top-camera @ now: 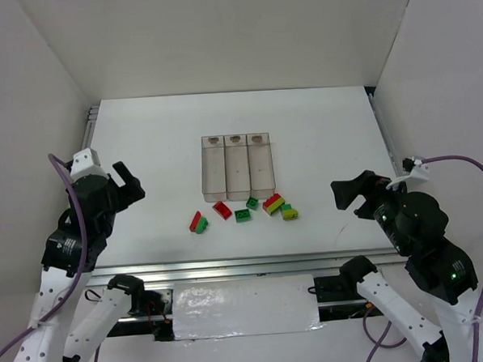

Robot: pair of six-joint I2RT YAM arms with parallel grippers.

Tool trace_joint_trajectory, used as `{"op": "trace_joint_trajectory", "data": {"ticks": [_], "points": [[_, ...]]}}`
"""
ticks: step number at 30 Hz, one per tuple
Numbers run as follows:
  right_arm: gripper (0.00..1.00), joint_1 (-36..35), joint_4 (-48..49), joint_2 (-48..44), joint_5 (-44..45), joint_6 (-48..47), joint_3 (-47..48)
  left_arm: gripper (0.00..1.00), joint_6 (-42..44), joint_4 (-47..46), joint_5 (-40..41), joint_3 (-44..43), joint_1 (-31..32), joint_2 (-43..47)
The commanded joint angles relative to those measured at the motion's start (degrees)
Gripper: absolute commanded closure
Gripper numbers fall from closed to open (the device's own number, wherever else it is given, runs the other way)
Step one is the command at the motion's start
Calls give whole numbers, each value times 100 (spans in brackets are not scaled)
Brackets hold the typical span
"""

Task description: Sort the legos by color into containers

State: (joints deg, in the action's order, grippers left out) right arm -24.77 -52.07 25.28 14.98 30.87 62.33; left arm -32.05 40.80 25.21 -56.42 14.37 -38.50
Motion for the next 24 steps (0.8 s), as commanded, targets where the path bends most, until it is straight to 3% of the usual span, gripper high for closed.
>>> {"op": "trace_joint_trajectory", "data": {"ticks": [1,6,12,19,24], "points": [[0,-27,145,3,22,59,122,0,-143,-81,124,-79,-22,-35],[0,-27,232,-31,-249,-20,122,1,-91,-124,46,-62,-22,-131],[0,-27,725,-190,-1357,-222,-229,1,6,-353,-1078,0,83,-745],[0,-45,865,486,-1918,-99,-633,0,-1426,-221,-139,-228,2761,-3351],[0,-36,1077,540,-2412,-204,-739,0,-1322,-572,37,-264,3028,-4567]]}}
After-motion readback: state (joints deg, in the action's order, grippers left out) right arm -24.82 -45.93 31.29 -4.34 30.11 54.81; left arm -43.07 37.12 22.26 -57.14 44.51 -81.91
